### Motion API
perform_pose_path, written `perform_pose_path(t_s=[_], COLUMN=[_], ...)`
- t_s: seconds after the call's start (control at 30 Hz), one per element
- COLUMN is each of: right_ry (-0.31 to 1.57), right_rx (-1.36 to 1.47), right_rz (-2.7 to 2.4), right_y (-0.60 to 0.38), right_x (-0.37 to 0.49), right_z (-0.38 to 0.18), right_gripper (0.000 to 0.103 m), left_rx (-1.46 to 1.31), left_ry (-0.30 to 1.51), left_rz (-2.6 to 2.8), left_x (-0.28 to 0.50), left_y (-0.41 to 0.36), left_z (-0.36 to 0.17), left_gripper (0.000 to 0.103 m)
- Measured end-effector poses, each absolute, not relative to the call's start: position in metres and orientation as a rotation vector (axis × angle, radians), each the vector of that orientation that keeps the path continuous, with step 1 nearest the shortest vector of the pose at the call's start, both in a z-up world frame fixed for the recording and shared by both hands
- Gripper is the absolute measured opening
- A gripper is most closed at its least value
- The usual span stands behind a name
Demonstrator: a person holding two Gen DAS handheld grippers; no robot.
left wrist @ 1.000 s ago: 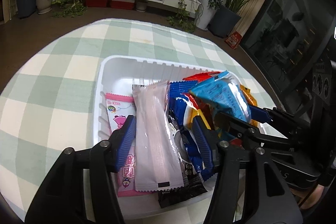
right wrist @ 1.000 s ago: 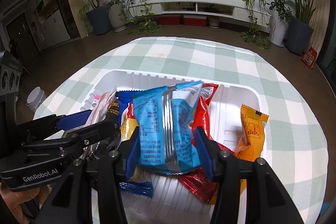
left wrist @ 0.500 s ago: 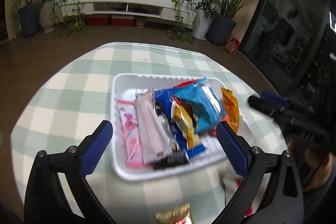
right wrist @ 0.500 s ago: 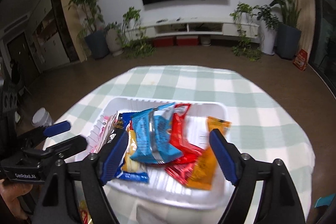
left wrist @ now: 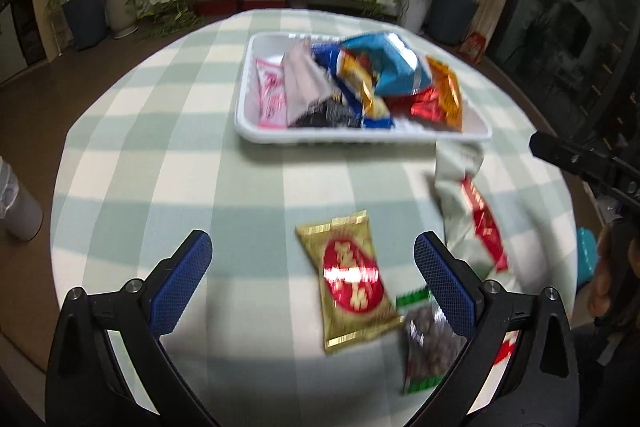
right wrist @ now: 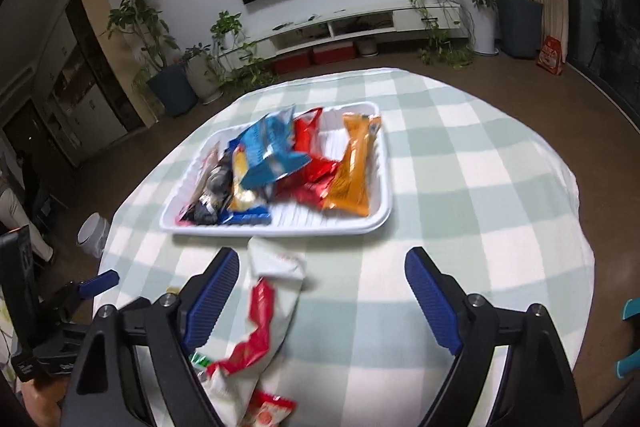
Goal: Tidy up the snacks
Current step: 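Move both open tools back over the remaining snacks, then grasp the gold pie pack with the left tool while the right tool grasps the white-red bag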
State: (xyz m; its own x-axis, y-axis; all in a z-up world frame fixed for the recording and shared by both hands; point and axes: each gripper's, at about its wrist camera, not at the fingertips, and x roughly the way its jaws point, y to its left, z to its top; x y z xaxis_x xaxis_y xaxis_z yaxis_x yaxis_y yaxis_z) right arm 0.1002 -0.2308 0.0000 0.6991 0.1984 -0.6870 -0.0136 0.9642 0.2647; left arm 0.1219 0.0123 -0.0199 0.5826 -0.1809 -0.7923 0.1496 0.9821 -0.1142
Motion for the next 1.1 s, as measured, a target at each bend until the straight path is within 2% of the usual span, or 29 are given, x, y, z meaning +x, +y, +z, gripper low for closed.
perform_pose_path(t_s=[0.37, 0.47, 0.53, 0.77, 0.97, 1.03, 1.1], right_ry=[0.835, 0.858, 0.876, 0.886, 0.897, 0.902, 0.907], right_rx=[0.166, 0.163, 0.163, 0.144, 0.145, 0.142, 0.137], right_rz=[0.151, 0.146, 0.143, 0.151, 0.156, 0.162, 0.170], right_y=[-0.207, -0.207, -0.206, -0.201, -0.201, -0.199, -0.197], right_x=[0.093, 0.095, 0.097, 0.097, 0.097, 0.097, 0.097], right_z=[-0.015, -0.020, -0.023, -0.025, -0.026, -0.027, -0.027], right_gripper=[0.087, 0.087, 0.087, 0.087, 0.087, 0.086, 0.084], left_rx=[0.026, 0.008, -0.003, 0.004, 0.026, 0.027, 0.025], left_ry=[1.000, 1.020, 1.031, 1.027, 1.023, 1.024, 1.026], left_rz=[-0.183, -0.187, -0.198, -0.204, -0.220, -0.232, -0.249], left_x=[0.120, 0.124, 0.126, 0.131, 0.132, 0.132, 0.132], left_y=[0.000, 0.003, 0.004, 0.003, 0.003, 0.002, 0.001], left_z=[-0.046, -0.051, -0.054, -0.057, -0.056, -0.056, -0.055], left_gripper=[0.101, 0.088, 0.071, 0.067, 0.045, 0.031, 0.030])
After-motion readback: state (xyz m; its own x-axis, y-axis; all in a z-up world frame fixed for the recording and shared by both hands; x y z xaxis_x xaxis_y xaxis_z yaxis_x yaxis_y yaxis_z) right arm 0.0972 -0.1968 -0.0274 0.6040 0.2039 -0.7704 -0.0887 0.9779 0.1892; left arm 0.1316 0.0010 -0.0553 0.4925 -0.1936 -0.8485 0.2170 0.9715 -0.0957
